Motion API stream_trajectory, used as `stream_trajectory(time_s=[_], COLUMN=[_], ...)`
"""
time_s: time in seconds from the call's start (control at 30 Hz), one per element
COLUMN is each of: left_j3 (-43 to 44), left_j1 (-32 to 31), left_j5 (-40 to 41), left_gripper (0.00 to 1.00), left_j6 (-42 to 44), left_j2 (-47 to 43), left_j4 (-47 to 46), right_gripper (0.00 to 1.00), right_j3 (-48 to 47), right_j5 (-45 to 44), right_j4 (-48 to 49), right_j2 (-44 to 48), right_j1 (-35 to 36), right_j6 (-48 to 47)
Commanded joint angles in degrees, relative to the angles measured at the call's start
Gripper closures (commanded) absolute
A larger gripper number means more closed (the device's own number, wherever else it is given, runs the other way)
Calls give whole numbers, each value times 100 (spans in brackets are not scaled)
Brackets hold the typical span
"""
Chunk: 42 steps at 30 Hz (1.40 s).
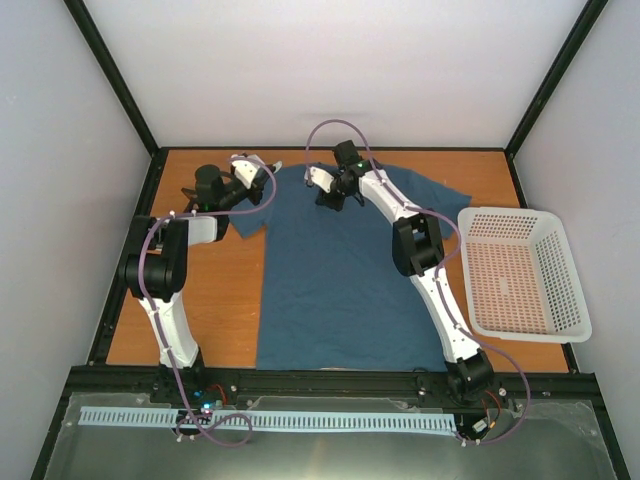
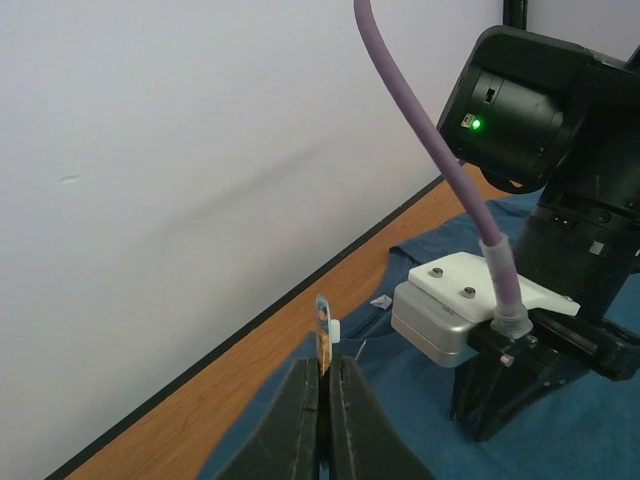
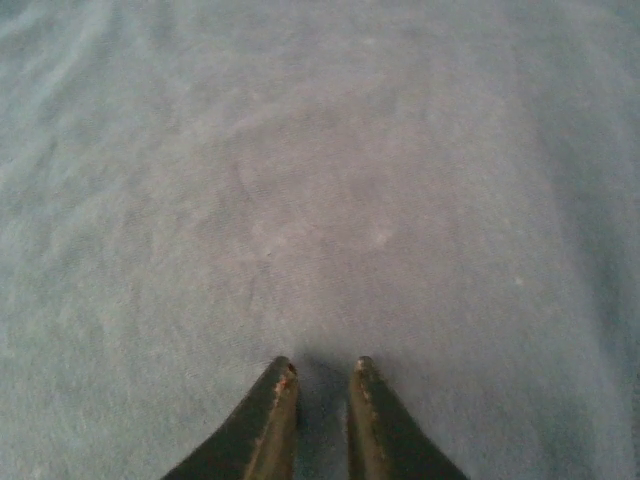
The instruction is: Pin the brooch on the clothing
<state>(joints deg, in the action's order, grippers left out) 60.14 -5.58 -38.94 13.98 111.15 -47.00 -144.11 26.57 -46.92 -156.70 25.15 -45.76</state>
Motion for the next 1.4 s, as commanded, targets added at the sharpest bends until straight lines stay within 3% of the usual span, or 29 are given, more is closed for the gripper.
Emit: stream_trajectory(time_s=[0.0, 0.07, 0.23, 0.43, 0.53, 0.73, 0.93, 1.13, 1.37], left_j3=[239, 265, 226, 114, 45, -82, -169, -174, -230], left_j1=[-30, -30, -63, -109, -105, -109, -105, -109, -110], left_j5=[-250, -255, -189, -62, 24, 127, 186, 175, 153], left_gripper=[99, 99, 99, 99, 99, 99, 99, 99, 100], left_j6=[-24, -59, -134, -176, -227, -307, -198, -218, -181], left_j2=[162, 233, 317, 276, 237, 23, -164, -192, -240], left_j4=[-20, -28, -102, -179, -251, -259, -222, -235, -242], right_gripper=[90, 97, 97, 97, 69, 42, 29, 30, 64], right_j3=[-91, -84, 25, 810, 752, 266, 111, -314, -250], right_j5=[-72, 42, 355, 222, -111, -806, -608, -652, -502], right_j4=[50, 142, 269, 179, 255, 169, -31, -689, -1070], right_j2=[-164, -123, 270, 980, 816, 321, 84, -237, -312], right_j1=[-90, -137, -150, -94, -52, 104, 113, 93, 60], right_j6=[33, 98, 105, 40, 287, 299, 305, 784, 1366])
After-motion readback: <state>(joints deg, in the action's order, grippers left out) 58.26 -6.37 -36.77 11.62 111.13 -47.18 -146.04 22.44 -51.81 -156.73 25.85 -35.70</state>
